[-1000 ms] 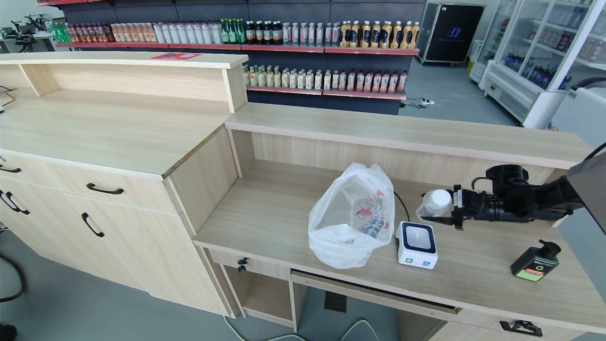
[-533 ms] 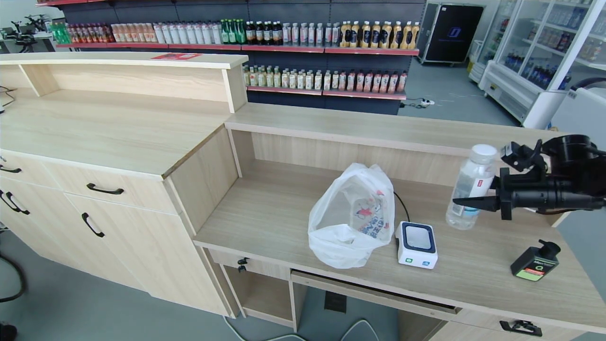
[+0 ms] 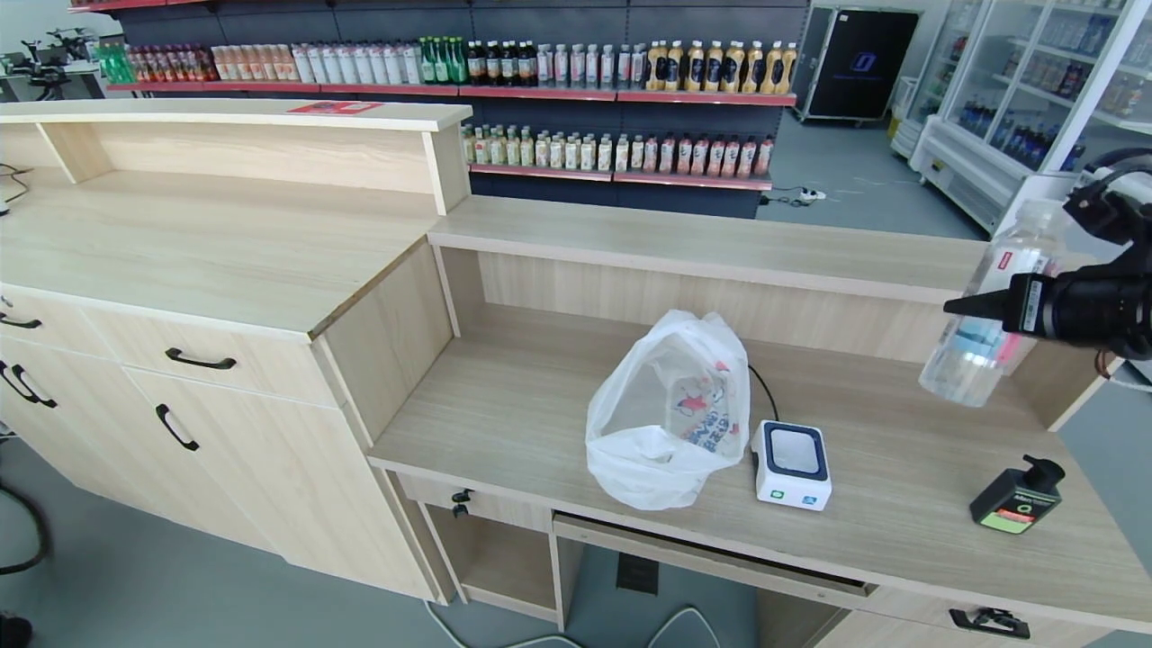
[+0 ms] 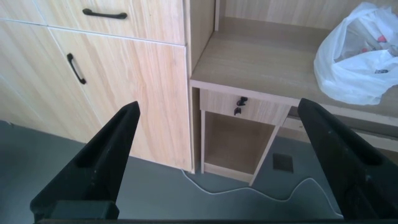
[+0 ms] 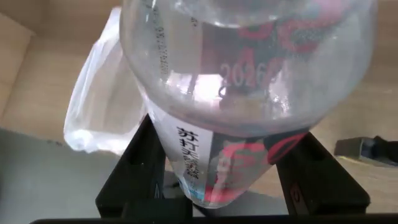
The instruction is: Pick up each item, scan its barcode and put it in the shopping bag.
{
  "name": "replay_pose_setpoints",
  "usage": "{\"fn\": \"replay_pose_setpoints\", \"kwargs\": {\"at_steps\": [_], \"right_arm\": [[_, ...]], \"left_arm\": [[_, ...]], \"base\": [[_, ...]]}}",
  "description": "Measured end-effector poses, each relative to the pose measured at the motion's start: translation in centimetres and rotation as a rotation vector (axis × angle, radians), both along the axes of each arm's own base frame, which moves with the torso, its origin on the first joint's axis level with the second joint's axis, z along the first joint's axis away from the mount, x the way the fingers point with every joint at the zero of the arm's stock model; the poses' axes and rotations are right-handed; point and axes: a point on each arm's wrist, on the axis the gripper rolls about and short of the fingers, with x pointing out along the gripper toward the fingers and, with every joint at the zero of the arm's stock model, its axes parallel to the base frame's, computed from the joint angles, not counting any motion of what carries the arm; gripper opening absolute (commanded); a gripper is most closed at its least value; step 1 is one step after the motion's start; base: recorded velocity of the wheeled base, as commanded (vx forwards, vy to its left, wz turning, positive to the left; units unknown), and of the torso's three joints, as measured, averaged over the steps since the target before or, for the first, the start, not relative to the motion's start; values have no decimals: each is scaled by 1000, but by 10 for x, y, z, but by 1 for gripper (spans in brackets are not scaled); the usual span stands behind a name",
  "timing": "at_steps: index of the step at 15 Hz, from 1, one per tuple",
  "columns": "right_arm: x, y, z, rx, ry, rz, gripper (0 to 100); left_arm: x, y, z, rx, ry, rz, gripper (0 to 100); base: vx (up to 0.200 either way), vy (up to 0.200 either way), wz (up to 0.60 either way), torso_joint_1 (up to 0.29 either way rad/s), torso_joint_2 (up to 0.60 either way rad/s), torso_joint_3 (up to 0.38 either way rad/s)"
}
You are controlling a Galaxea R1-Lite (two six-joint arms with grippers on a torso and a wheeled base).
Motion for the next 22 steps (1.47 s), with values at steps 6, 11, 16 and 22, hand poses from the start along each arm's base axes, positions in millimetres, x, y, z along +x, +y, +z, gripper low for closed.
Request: {"fn": "replay_pose_setpoints", "kwargs": {"at_steps": [6, 11, 16, 22], "right_arm": [[17, 36, -11, -273, -113, -394, 0], [41, 52, -28, -399, -136, -333, 0], [42, 62, -47, -407, -113, -182, 0], [58, 66, -71, -237, -163, -37, 0]], "left_arm": [[0, 0, 0, 0, 0, 0, 100], [0, 0, 0, 0, 0, 0, 100], [0, 0, 0, 0, 0, 0, 100], [0, 0, 0, 0, 0, 0, 100]], "base": [[0, 0, 0, 0, 0, 0], [0, 0, 0, 0, 0, 0], [0, 0, 600, 3, 0, 1], [0, 0, 0, 0, 0, 0]]}}
